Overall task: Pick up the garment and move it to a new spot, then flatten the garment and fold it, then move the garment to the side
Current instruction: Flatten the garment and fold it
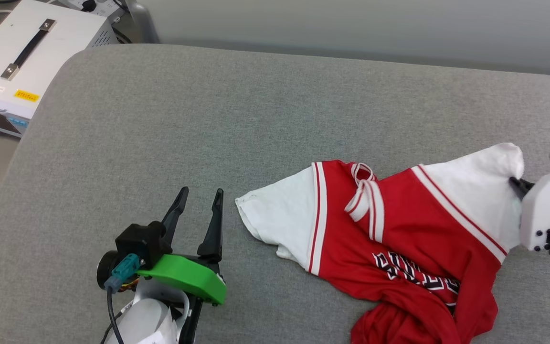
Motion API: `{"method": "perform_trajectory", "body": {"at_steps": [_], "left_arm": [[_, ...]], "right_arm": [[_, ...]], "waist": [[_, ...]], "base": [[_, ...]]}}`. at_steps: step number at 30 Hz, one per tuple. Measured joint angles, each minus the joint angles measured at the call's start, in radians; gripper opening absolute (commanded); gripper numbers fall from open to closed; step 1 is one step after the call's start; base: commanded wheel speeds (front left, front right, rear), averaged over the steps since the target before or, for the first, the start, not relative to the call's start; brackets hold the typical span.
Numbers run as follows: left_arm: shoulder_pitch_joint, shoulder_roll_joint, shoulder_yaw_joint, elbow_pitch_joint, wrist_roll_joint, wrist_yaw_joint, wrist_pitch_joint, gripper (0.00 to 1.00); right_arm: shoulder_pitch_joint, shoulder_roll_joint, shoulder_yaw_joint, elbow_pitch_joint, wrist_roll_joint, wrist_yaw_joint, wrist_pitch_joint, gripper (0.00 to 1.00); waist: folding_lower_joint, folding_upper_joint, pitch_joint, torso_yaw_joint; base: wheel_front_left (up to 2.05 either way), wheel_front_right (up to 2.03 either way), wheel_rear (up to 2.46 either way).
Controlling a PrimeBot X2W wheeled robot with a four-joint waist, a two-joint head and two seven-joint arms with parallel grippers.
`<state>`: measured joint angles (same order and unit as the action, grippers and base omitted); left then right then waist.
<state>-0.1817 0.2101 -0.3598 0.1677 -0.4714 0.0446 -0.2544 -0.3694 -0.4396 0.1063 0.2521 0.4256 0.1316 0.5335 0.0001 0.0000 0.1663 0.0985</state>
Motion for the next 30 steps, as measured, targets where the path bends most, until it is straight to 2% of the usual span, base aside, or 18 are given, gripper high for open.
{"method": "perform_trajectory", "body": {"at_steps": [4, 7, 10, 13, 14, 15, 16, 22, 30], "left_arm": [[0.005, 0.003, -0.005, -0.004, 0.000, 0.003, 0.001, 1.00], [0.014, 0.004, -0.010, -0.006, -0.001, 0.004, 0.002, 1.00], [0.022, 0.006, -0.015, -0.006, -0.001, 0.005, 0.009, 1.00], [0.031, 0.011, -0.013, -0.007, -0.002, 0.010, 0.010, 1.00], [0.033, 0.012, -0.014, -0.008, -0.003, 0.013, 0.011, 1.00], [0.035, 0.013, -0.014, -0.008, -0.003, 0.013, 0.015, 1.00], [0.036, 0.014, -0.014, -0.009, -0.003, 0.013, 0.018, 1.00], [0.038, 0.021, -0.014, -0.015, -0.004, 0.019, 0.028, 1.00], [0.060, 0.040, -0.015, -0.022, -0.012, 0.028, 0.046, 1.00]], "right_arm": [[0.075, 0.012, -0.158, 0.002, -0.029, 0.000, -0.001, 0.00], [0.164, 0.048, -0.270, 0.021, -0.045, 0.000, -0.002, 0.00], [0.258, 0.115, -0.348, 0.037, -0.059, 0.000, -0.010, 0.00], [0.308, 0.179, -0.384, 0.042, -0.074, 0.000, -0.030, 0.00], [0.311, 0.197, -0.394, 0.045, -0.074, 0.000, -0.039, 0.04], [0.311, 0.213, -0.403, 0.049, -0.077, 0.000, -0.048, 0.21], [0.311, 0.226, -0.411, 0.048, -0.081, 0.000, -0.066, 1.00], [0.310, 0.286, -0.438, 0.037, -0.112, 0.000, -0.198, 1.00], [0.313, 0.350, -0.496, -0.080, -0.195, 0.000, -0.464, 1.00]], "waist": [[0.0000, 0.0000, -0.016, -0.014], [0.0000, 0.0000, -0.023, -0.020], [0.0000, 0.0000, -0.027, -0.024], [-0.0001, 0.0000, -0.029, -0.031], [-0.0001, 0.0000, -0.030, -0.033], [-0.0001, 0.0000, -0.031, -0.036], [-0.0001, 0.0000, -0.032, -0.037], [-0.0001, 0.0000, -0.045, -0.049], [-0.0001, 0.0000, -0.080, -0.050]], "base": [[0.00, 0.00, 0.00], [0.00, 0.00, 0.00], [0.00, 0.00, 0.00], [0.00, 0.00, 0.00], [0.00, 0.00, 0.00], [0.00, 0.00, 0.00], [0.00, 0.00, 0.00], [0.00, 0.00, 0.00], [0.00, 0.00, 0.00]]}}
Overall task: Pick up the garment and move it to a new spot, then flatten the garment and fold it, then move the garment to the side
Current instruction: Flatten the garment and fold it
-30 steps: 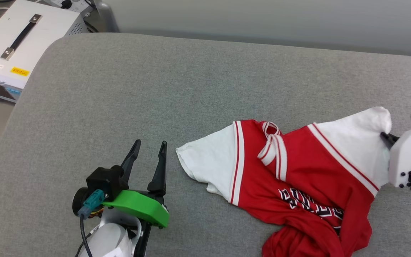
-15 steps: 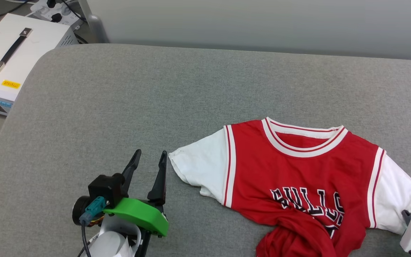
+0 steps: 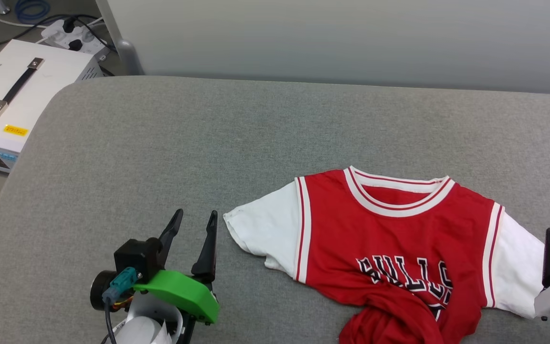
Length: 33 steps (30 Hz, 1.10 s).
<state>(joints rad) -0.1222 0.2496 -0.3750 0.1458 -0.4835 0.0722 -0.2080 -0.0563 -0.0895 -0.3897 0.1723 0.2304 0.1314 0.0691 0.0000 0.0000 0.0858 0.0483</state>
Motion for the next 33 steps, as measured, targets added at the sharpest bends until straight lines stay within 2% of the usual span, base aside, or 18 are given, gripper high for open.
{"method": "perform_trajectory", "body": {"at_steps": [6, 11, 15, 21, 27, 33], "left_arm": [[0.010, 0.015, 0.005, -0.013, -0.002, 0.013, 0.026, 1.00], [0.007, 0.034, 0.006, -0.006, -0.019, 0.013, 0.089, 1.00], [-0.028, 0.047, 0.001, 0.025, -0.054, 0.008, 0.186, 1.00], [-0.137, 0.071, -0.020, 0.102, -0.096, -0.022, 0.393, 1.00], [-0.220, 0.104, -0.067, 0.192, -0.123, -0.052, 0.611, 1.00], [-0.289, 0.123, -0.104, 0.273, -0.132, -0.071, 0.758, 1.00]], "right_arm": [[0.064, 0.030, 0.071, -0.116, -0.038, 0.000, -0.067, 1.00], [0.115, 0.035, 0.162, -0.201, -0.085, 0.000, -0.071, 1.00], [0.137, 0.038, 0.247, -0.255, -0.087, 0.000, -0.074, 1.00], [0.150, 0.040, 0.346, -0.332, -0.069, 0.000, -0.080, 1.00], [0.150, 0.041, 0.383, -0.362, -0.049, 0.000, -0.080, 1.00], [0.146, 0.040, 0.385, -0.352, -0.016, 0.000, -0.075, 1.00]], "waist": [[0.0000, 0.0000, -0.024, -0.011], [0.0000, 0.0000, -0.027, -0.030], [0.0000, 0.0000, -0.020, -0.052], [0.0000, 0.0000, -0.001, -0.098], [0.0000, 0.0000, 0.034, -0.143], [0.0000, 0.0000, 0.087, -0.168]], "base": [[0.00, 0.00, 0.00], [0.00, 0.00, 0.00], [0.00, 0.00, 0.00], [0.00, 0.00, 0.00], [0.00, 0.00, 0.00], [0.00, 0.00, 0.00]]}}
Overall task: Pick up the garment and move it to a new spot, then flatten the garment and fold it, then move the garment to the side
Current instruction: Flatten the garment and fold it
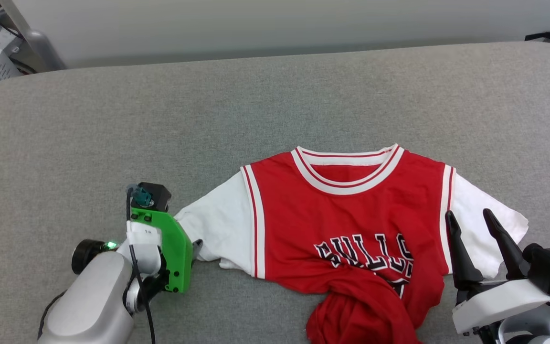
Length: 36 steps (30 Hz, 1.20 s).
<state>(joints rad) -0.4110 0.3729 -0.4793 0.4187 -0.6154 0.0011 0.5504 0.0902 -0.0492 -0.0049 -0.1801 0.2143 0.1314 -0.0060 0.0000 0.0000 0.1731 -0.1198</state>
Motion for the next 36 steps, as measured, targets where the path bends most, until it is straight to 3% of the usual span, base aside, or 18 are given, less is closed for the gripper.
{"method": "perform_trajectory", "body": {"at_steps": [4, 5, 6, 10, 15, 21, 28, 36], "left_arm": [[-0.087, 0.010, -0.047, 0.047, 0.001, -0.051, 0.090, 1.00], [-0.091, 0.010, -0.052, 0.050, 0.005, -0.051, 0.090, 0.66], [-0.101, 0.010, -0.067, 0.056, 0.028, -0.051, 0.073, 0.00], [-0.102, -0.007, -0.075, 0.074, 0.031, -0.049, 0.027, 0.00], [-0.074, -0.021, -0.069, 0.071, 0.044, -0.017, -0.072, 0.00], [0.011, -0.027, -0.027, -0.019, 0.033, 0.026, -0.192, 0.00], [0.041, -0.023, -0.028, -0.160, 0.034, 0.047, -0.221, 0.00], [0.045, -0.016, -0.031, -0.276, 0.044, 0.067, -0.222, 0.00]], "right_arm": [[-0.023, 0.000, -0.004, 0.035, 0.016, 0.000, -0.008, 1.00], [-0.025, 0.000, -0.006, 0.039, 0.019, 0.000, -0.008, 1.00], [-0.031, 0.000, -0.010, 0.046, 0.020, 0.000, -0.008, 1.00], [-0.032, 0.000, -0.028, 0.057, 0.030, 0.000, -0.006, 1.00], [-0.030, 0.001, -0.090, 0.068, 0.052, 0.000, 0.038, 1.00], [-0.027, -0.002, -0.243, 0.135, 0.074, 0.000, 0.222, 1.00], [-0.063, -0.083, -0.361, 0.249, 0.096, 0.000, 0.482, 1.00], [-0.230, -0.182, -0.345, 0.371, 0.125, 0.000, 0.635, 1.00]], "waist": [[0.0000, 0.0000, 0.058, -0.024], [0.0000, 0.0000, 0.061, -0.026], [0.0000, 0.0000, 0.065, -0.028], [0.0000, 0.0000, 0.054, -0.024], [0.0000, 0.0000, 0.026, -0.008], [0.0000, 0.0000, -0.008, 0.032], [0.0000, 0.0000, -0.015, 0.075], [0.0000, 0.0000, 0.030, 0.092]], "base": [[0.00, 0.00, 0.00], [0.00, 0.00, 0.00], [0.00, 0.00, 0.00], [0.00, 0.00, 0.00], [0.00, 0.00, 0.00], [0.00, 0.00, 0.00], [0.00, 0.00, 0.00], [0.00, 0.00, 0.00]]}}
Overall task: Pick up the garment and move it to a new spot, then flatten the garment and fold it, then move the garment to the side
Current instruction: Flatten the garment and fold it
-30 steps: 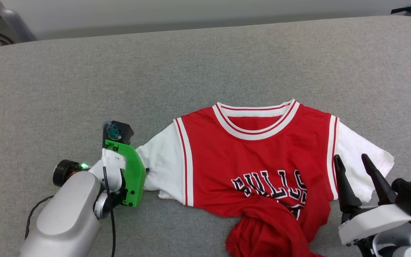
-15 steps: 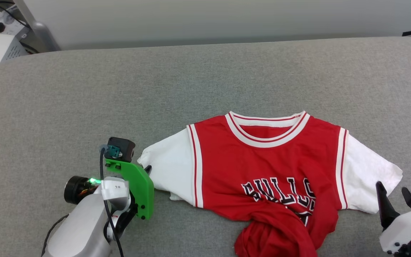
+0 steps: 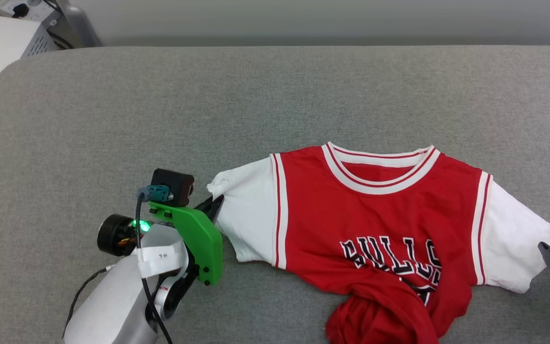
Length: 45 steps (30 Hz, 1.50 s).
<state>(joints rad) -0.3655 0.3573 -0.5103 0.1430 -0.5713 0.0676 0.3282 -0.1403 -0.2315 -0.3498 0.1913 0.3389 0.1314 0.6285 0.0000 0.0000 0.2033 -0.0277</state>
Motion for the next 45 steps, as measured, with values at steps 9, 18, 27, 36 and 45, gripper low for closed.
{"method": "perform_trajectory", "body": {"at_steps": [9, 18, 27, 36, 45], "left_arm": [[-0.004, 0.013, 0.001, -0.039, 0.009, 0.003, -0.002, 0.00], [-0.003, 0.019, 0.007, -0.038, 0.007, 0.007, -0.017, 0.00], [-0.027, 0.055, 0.048, -0.036, 0.009, 0.016, -0.048, 0.00], [-0.221, 0.067, 0.140, 0.089, -0.033, -0.021, -0.093, 0.00], [-0.557, 0.046, 0.192, 0.369, -0.026, -0.102, -0.274, 0.00]], "right_arm": [[-0.114, -0.052, 0.059, 0.164, 0.011, 0.000, 0.057, 0.96], [-0.150, -0.082, 0.134, 0.235, 0.052, -0.001, 0.056, 0.00], [-0.200, -0.116, 0.188, 0.159, 0.050, -0.001, 0.024, 0.00], [-0.385, -0.155, 0.245, 0.103, 0.015, 0.000, 0.010, 0.00], [-0.692, -0.176, 0.331, 0.193, -0.056, 0.000, -0.108, 0.00]], "waist": [[0.0001, 0.0000, 0.058, 0.024], [0.0001, 0.0000, 0.060, 0.026], [0.0002, 0.0000, 0.003, 0.003], [0.0001, 0.0000, -0.041, -0.026], [0.0001, 0.0000, 0.009, -0.036]], "base": [[0.00, 0.00, 0.00], [0.00, 0.00, 0.00], [0.00, 0.00, 0.00], [0.00, 0.00, 0.00], [0.00, 0.00, 0.00]]}}
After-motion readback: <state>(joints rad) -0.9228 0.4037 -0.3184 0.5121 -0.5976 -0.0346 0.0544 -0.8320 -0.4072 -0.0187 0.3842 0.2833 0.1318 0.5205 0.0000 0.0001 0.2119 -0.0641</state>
